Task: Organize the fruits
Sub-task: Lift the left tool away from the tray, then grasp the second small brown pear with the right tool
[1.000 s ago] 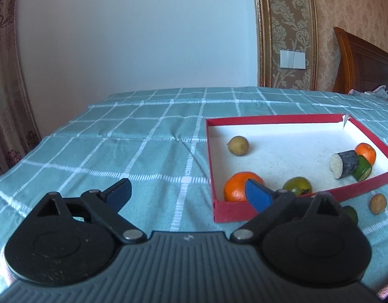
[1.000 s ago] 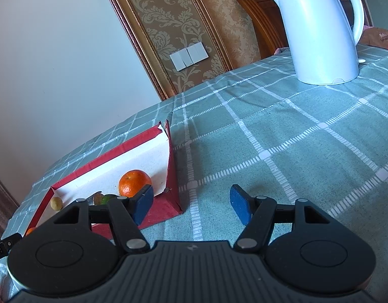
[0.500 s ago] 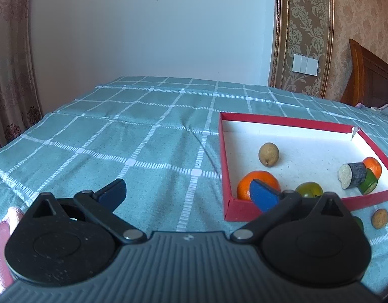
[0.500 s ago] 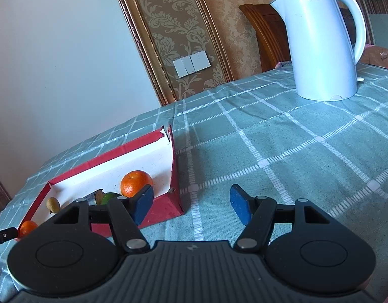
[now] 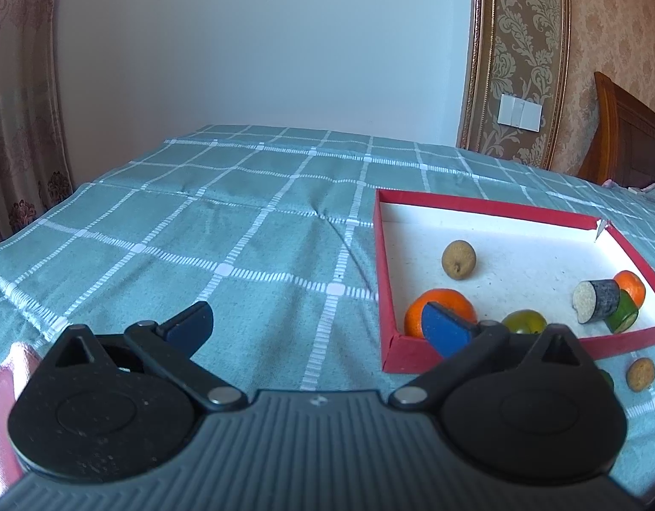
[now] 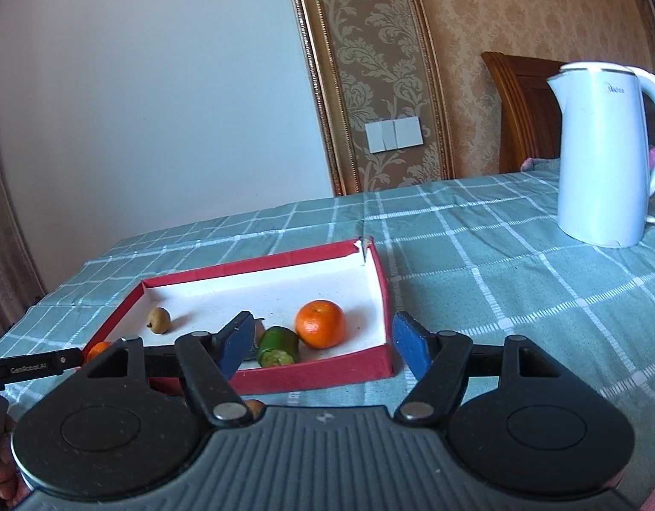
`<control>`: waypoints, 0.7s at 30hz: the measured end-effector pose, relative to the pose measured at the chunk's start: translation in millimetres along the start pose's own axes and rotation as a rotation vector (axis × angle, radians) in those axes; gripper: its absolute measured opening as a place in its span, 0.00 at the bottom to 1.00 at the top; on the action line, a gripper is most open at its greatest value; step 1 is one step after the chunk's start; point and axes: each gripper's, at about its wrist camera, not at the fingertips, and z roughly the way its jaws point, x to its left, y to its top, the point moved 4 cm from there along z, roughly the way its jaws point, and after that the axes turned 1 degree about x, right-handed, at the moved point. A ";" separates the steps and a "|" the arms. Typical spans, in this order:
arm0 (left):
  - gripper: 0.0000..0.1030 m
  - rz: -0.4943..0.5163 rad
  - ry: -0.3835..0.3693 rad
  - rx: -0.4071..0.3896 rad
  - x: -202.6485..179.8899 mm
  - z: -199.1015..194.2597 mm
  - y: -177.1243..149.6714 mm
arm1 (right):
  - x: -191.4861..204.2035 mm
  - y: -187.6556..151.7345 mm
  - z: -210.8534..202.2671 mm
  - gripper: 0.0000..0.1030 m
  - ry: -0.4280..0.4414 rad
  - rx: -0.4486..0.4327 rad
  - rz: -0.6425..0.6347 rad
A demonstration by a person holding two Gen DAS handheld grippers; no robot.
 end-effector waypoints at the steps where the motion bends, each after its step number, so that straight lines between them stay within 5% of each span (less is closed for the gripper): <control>1: 1.00 0.000 0.000 0.000 -0.1 0.0 -0.1 | 4.8 0.7 -1.5 0.69 0.010 0.001 -0.014; 21: 1.00 -0.013 -0.009 -0.020 2.0 -4.6 -0.4 | 49.6 -17.4 -0.3 0.69 0.049 0.060 -0.168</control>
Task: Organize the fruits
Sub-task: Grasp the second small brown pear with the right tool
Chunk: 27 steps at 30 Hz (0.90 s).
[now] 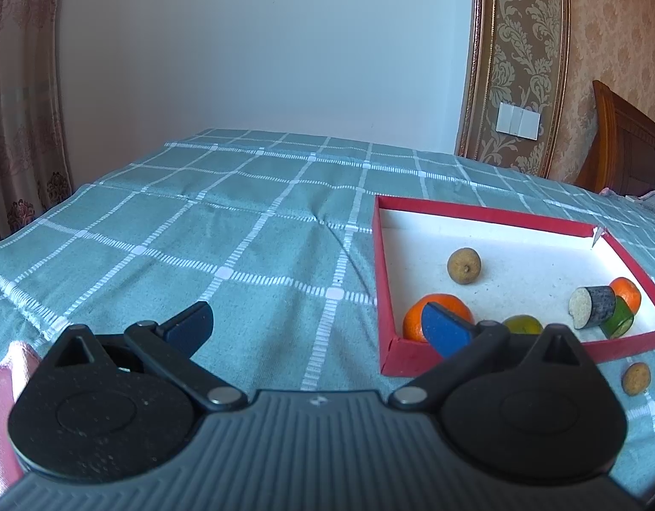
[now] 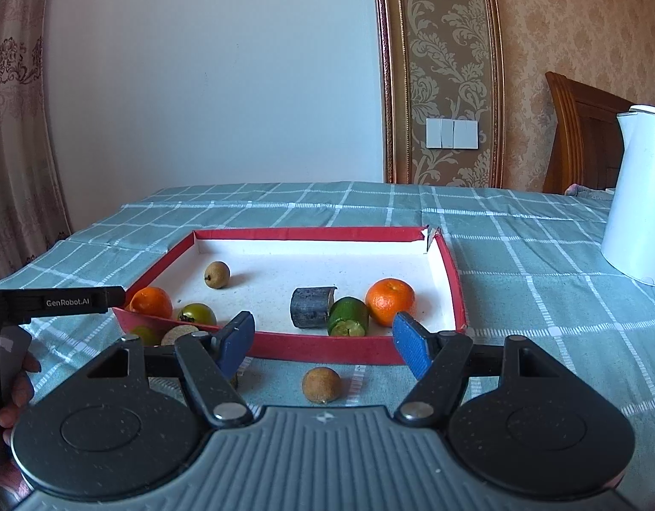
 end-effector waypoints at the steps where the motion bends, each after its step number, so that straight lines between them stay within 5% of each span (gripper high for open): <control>1: 1.00 0.000 0.000 -0.001 -0.3 -0.1 0.1 | -0.5 -2.3 0.5 0.69 -0.001 0.005 -0.002; 25: 1.00 -0.001 0.004 0.006 0.0 3.0 0.3 | 1.9 -26.2 48.7 0.69 -0.025 0.188 -0.114; 27: 1.00 -0.001 0.004 0.006 0.1 3.1 0.4 | 3.3 -26.1 53.3 0.53 -0.022 0.200 -0.120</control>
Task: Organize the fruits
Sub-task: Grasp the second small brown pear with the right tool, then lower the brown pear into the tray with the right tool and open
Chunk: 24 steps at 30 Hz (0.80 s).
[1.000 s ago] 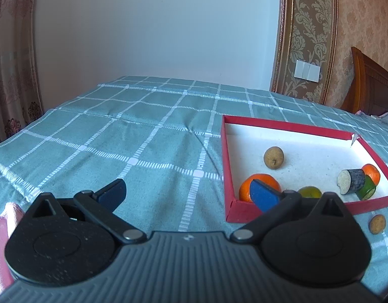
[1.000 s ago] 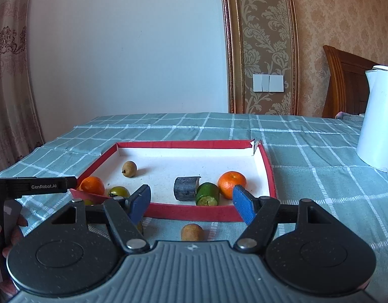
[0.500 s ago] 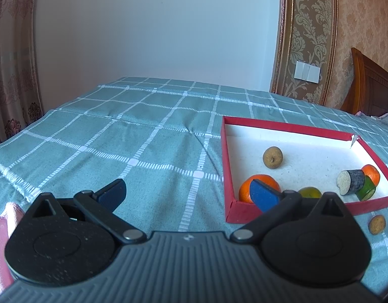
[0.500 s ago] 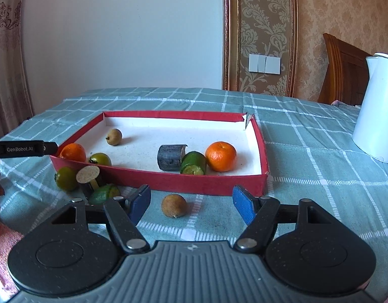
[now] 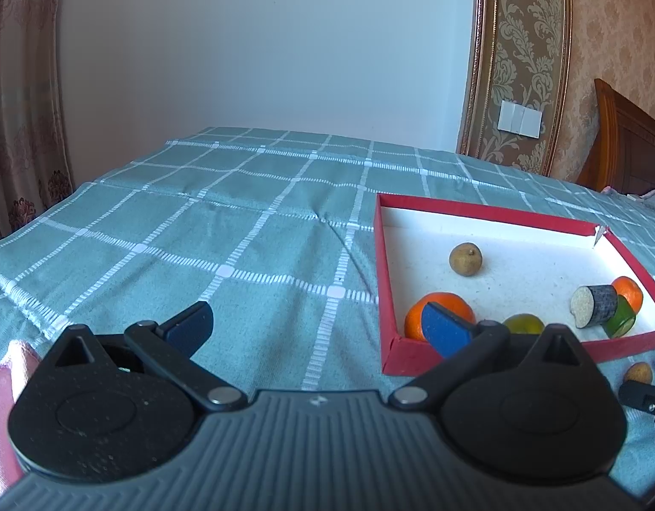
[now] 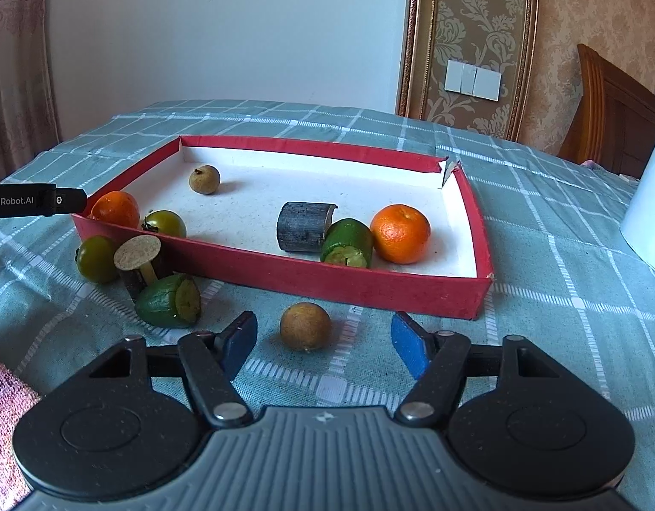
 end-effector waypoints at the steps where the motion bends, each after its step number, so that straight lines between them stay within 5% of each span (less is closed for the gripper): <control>1: 1.00 0.000 0.000 0.000 -0.1 -0.1 0.0 | 0.5 0.2 2.6 0.47 0.006 0.013 -0.002; 3: 1.00 0.000 0.000 0.000 0.0 0.0 0.0 | 1.1 0.7 6.4 0.32 0.024 0.015 0.007; 6: 1.00 0.001 0.000 0.000 -0.1 -0.2 -0.1 | 2.9 1.0 7.7 0.25 0.021 0.010 0.002; 19: 1.00 0.001 0.000 0.001 0.3 0.2 -0.1 | -32.9 31.0 -13.3 0.25 -0.041 -0.137 0.111; 24: 1.00 -0.001 0.001 0.001 0.3 0.6 -1.4 | -59.3 42.5 5.4 0.25 -0.052 -0.127 0.191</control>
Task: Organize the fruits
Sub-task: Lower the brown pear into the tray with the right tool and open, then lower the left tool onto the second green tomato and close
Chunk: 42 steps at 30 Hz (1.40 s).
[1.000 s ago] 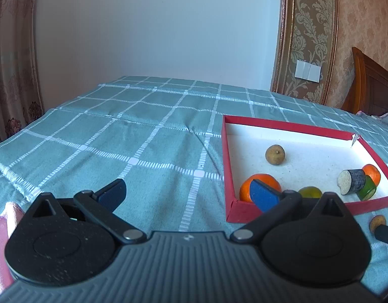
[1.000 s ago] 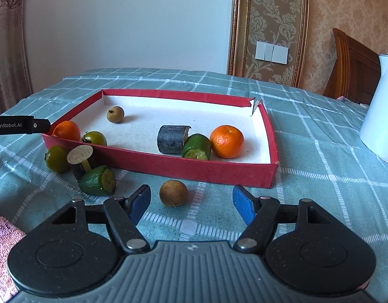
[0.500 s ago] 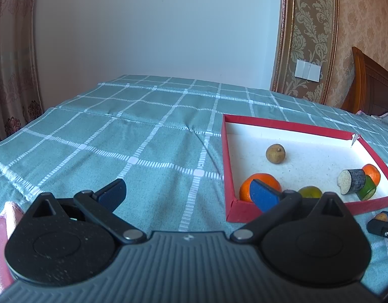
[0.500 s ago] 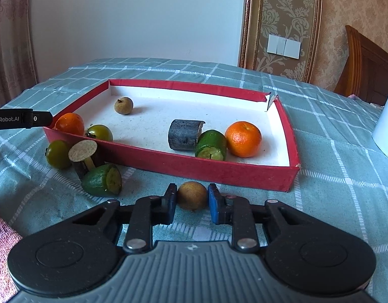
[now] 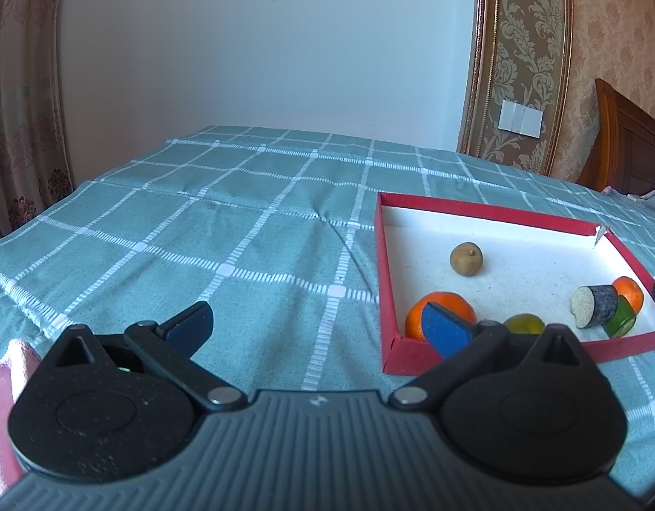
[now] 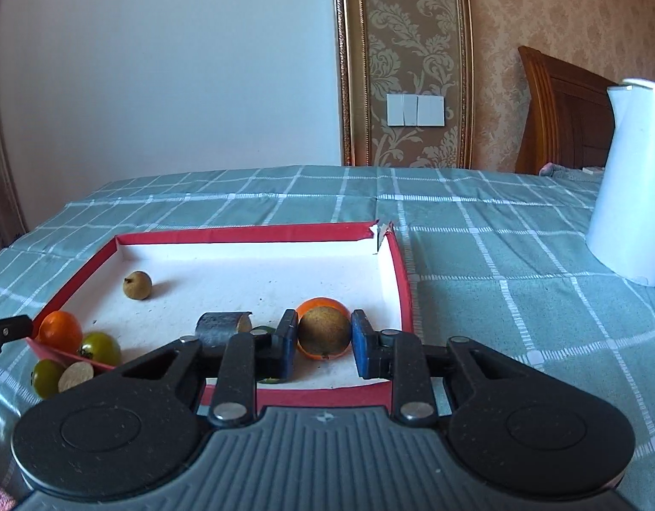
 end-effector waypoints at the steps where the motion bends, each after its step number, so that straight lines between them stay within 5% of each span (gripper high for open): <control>1: 1.00 -0.001 0.000 0.000 0.1 0.0 0.0 | -4.4 1.1 3.5 0.25 -0.003 0.009 0.023; 10: 1.00 -0.001 -0.006 0.007 -0.1 1.6 -0.6 | -24.8 -18.6 -36.6 0.28 -0.015 -0.074 0.118; 14: 1.00 -0.009 -0.008 0.013 1.3 2.5 -0.4 | -36.2 -43.3 -39.7 0.59 -0.046 -0.099 0.172; 15: 1.00 -0.012 -0.013 0.017 1.9 2.6 -0.5 | -40.0 -46.2 -37.1 0.60 -0.051 -0.079 0.198; 22: 1.00 0.018 -0.031 -0.017 -2.5 -9.8 0.4 | -47.9 -46.4 -36.6 0.60 -0.042 -0.100 0.249; 29: 1.00 0.290 -0.033 -0.149 -38.5 -43.8 -11.2 | -50.1 -46.0 -36.5 0.60 -0.021 -0.100 0.264; 34: 0.98 0.397 -0.011 -0.152 -54.1 -47.8 -20.7 | -50.1 -45.8 -37.1 0.60 -0.015 -0.099 0.265; 42: 0.95 0.467 -0.092 -0.083 -62.3 -39.4 -31.8 | -50.4 -45.4 -37.0 0.60 -0.012 -0.100 0.269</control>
